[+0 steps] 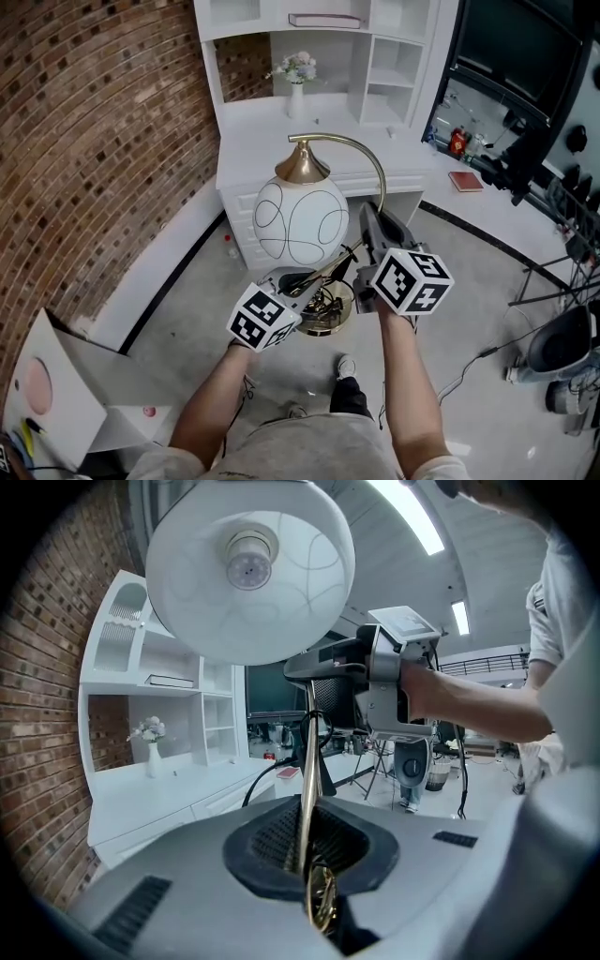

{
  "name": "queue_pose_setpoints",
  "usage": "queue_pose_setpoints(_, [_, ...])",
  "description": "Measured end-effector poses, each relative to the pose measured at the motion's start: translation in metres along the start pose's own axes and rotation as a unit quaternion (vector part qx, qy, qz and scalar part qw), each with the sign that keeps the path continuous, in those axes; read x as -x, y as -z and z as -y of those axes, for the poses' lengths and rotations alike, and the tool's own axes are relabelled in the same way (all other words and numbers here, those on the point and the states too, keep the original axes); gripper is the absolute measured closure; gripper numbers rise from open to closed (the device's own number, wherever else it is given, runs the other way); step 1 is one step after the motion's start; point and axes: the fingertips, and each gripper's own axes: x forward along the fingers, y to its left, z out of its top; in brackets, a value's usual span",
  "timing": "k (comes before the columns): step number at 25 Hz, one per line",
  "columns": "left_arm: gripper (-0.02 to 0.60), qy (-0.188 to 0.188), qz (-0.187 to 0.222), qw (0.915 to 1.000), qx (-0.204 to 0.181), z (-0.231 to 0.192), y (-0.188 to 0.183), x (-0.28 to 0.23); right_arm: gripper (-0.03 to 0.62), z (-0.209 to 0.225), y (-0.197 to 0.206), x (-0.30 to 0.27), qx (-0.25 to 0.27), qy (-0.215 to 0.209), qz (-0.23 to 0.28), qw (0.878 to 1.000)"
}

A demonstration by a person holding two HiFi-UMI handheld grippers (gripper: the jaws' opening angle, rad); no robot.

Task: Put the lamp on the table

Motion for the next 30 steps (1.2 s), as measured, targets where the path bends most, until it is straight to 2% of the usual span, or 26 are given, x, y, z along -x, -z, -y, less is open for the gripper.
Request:
queue_pose_setpoints(9, [0.568,-0.004,-0.009,0.9999,0.006,-0.024,-0.014,-0.067,0.591,0.064,-0.008,-0.039,-0.002,0.003,-0.013,1.000])
queue_pose_setpoints(18, [0.569,-0.015,-0.010,0.9997,0.019,-0.051,-0.043,-0.152,0.591,0.143,-0.033,-0.087,-0.006,-0.004,-0.022,1.000])
queue_pose_setpoints(30, [0.571,-0.019,-0.012,0.9992,0.034,-0.079,-0.072,-0.229,0.591,0.215,-0.055,-0.134,-0.008,-0.013,-0.030,0.999])
